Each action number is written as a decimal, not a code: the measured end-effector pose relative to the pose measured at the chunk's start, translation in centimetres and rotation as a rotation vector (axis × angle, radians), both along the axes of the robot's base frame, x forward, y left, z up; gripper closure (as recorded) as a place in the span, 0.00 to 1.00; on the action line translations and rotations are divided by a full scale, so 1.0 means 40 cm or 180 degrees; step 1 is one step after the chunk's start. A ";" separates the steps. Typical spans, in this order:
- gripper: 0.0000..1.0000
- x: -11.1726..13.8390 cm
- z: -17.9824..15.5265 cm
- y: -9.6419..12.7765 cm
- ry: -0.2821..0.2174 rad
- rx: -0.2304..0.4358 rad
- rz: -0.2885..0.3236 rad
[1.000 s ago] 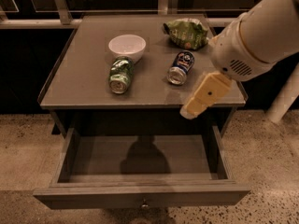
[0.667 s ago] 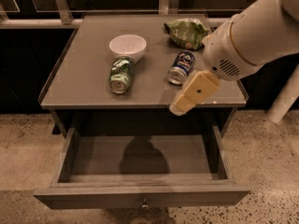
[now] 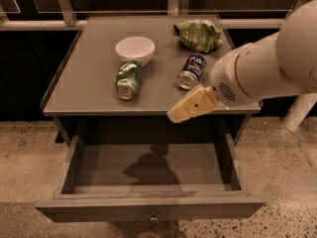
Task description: Place green can into top drawer
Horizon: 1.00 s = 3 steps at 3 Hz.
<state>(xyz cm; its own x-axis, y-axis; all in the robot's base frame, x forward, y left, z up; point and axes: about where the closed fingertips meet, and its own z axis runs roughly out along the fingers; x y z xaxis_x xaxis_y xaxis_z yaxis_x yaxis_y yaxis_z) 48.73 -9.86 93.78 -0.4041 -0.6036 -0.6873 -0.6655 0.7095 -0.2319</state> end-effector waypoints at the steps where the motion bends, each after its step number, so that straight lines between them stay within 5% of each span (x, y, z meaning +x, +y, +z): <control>1: 0.00 0.035 -0.039 0.031 0.0000 0.0296 -0.0228; 2: 0.00 0.034 -0.041 0.029 0.0006 0.0279 -0.0236; 3: 0.00 0.031 -0.088 0.106 0.0165 0.0366 -0.0031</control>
Offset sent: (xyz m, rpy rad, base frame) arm 0.0101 0.0099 -0.0145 0.0683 0.0047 -0.0525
